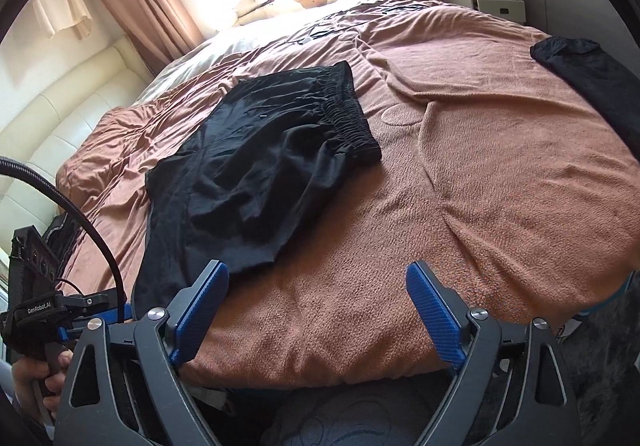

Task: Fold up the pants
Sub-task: 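Move both tools down to the black shorts, left at the leg hem, right at the waistband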

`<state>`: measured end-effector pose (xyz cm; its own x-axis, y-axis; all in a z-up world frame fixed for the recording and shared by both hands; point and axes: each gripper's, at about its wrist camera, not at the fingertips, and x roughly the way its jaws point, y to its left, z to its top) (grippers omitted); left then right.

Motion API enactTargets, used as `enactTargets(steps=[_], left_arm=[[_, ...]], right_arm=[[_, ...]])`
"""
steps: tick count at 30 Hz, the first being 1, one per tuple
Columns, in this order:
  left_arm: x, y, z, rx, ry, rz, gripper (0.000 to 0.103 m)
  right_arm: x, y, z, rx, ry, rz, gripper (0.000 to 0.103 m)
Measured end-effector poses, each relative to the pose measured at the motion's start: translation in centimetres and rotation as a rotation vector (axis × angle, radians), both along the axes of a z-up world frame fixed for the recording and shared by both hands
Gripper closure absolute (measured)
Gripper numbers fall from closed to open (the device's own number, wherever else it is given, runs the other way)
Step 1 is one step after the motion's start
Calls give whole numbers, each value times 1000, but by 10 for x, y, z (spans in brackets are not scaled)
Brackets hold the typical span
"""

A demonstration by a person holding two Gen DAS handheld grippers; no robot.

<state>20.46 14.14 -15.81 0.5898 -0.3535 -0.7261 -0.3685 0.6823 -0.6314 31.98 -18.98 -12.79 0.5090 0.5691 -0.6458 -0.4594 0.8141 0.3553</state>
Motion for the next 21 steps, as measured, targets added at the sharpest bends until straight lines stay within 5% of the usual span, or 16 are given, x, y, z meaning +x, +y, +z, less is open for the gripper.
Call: enactTargets(steps=[9, 17, 21], left_arm=[[-2, 7, -13, -137, 72, 115, 34], [-3, 6, -14, -117, 112, 190, 43], [-5, 12, -20, -182, 77, 268, 48]], right_arm=[[14, 8, -10, 43, 39, 28, 15], [14, 7, -13, 73, 54, 32, 15], [18, 6, -18, 93, 74, 32, 19]])
